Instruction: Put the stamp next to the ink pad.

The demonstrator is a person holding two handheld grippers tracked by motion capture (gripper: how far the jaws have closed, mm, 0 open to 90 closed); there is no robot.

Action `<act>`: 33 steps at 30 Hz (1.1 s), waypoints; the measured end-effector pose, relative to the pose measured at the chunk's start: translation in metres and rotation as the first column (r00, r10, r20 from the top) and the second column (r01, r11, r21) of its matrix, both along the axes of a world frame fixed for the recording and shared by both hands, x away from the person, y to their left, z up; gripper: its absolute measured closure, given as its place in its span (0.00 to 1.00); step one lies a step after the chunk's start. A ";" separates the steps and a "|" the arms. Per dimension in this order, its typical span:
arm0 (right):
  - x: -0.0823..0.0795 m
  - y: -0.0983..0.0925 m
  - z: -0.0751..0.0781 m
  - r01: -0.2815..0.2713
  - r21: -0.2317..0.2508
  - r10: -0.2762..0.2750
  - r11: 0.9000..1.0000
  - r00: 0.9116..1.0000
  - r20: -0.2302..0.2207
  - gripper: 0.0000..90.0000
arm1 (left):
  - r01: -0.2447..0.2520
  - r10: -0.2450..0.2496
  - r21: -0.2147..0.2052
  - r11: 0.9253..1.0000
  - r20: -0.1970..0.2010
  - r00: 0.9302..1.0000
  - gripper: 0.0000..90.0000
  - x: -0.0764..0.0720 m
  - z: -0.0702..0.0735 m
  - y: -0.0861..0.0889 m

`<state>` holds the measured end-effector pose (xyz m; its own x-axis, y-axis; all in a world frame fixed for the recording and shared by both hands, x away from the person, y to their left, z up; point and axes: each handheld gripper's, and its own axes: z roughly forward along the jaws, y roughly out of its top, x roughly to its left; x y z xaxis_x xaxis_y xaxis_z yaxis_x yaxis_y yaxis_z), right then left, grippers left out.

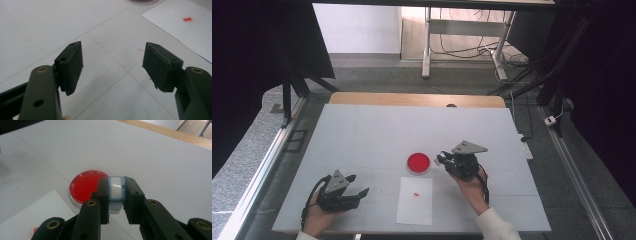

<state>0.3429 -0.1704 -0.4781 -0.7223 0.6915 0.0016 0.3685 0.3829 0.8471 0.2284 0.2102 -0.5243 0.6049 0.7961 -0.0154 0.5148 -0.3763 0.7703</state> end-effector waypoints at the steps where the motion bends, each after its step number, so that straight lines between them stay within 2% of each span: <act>1: 0.002 0.001 -0.001 -0.002 -0.010 0.002 1.000 1.000 -0.003 0.84 | 0.001 -0.001 0.001 1.000 0.000 1.000 0.36 0.000 0.000 0.000; 6: 0.010 0.006 -0.007 -0.003 -0.042 0.003 0.999 1.000 0.000 0.84 | 0.000 0.000 0.001 1.000 0.000 1.000 0.36 0.000 0.000 0.000; 11: 0.020 0.011 -0.007 -0.005 -0.061 0.004 0.998 1.000 -0.028 0.84 | -0.004 0.004 0.004 1.000 0.001 1.000 0.36 -0.001 0.000 0.000; 16: 0.024 0.012 -0.013 -0.004 -0.102 -0.002 0.995 0.998 -0.056 0.83 | -0.005 0.005 0.003 1.000 -0.001 1.000 0.36 -0.001 -0.001 0.001; 26: 0.029 0.014 -0.021 -0.005 -0.125 -0.006 0.992 0.996 -0.091 0.83 | -0.006 0.006 0.008 1.000 0.002 1.000 0.36 -0.001 -0.001 0.001; 33: 0.029 0.015 -0.023 -0.004 -0.121 -0.006 0.993 0.996 -0.085 0.82 | -0.006 0.006 0.009 1.000 0.003 1.000 0.35 -0.001 -0.001 0.001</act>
<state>0.3722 -0.1552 -0.5016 -0.7225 0.6910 -0.0203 0.4376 0.4799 0.7604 0.2273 0.2115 -0.5253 0.6000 0.8000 -0.0060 0.5149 -0.3804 0.7682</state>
